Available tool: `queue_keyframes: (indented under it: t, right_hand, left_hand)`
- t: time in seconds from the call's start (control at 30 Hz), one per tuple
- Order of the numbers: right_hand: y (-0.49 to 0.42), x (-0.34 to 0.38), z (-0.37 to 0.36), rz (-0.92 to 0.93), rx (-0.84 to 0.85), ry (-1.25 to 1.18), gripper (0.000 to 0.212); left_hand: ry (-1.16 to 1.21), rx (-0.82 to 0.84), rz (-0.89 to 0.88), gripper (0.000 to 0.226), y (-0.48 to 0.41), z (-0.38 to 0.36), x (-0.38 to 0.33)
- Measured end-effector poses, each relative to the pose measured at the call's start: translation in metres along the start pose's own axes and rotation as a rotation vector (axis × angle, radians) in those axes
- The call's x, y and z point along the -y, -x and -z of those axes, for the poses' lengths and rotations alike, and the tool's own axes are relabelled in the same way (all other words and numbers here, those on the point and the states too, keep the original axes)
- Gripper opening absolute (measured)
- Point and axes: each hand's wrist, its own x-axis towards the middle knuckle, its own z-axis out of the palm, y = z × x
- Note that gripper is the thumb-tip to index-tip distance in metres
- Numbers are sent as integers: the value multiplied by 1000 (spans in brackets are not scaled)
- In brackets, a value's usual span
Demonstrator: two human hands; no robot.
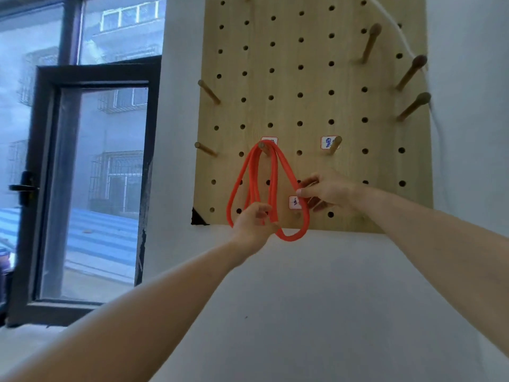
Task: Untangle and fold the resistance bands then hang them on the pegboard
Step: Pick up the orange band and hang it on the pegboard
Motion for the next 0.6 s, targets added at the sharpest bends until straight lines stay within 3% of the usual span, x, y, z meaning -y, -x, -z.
queue_keyframes:
  t: [0.07, 0.13, 0.2, 0.27, 0.4, 0.6]
  right_hand:
    - [3, 11, 6, 28, 45, -29, 16]
    - [2, 20, 6, 40, 91, -89, 18]
    - [0, 26, -1, 34, 114, -157, 21]
    - [-2, 29, -15, 28, 136, -221, 22]
    - [-10, 29, -38, 20, 138, -245, 15]
    - [-22, 10, -38, 54, -97, 298, 12]
  left_hand:
    - [48, -4, 62, 43, 2, -6, 4]
    - [262, 33, 187, 47, 3, -8, 4]
    - [467, 62, 268, 44, 5, -6, 3]
    - [525, 21, 271, 38, 7, 0, 5]
    - [506, -142, 243, 20, 6, 15, 16]
    - [127, -140, 99, 28, 9, 14, 34]
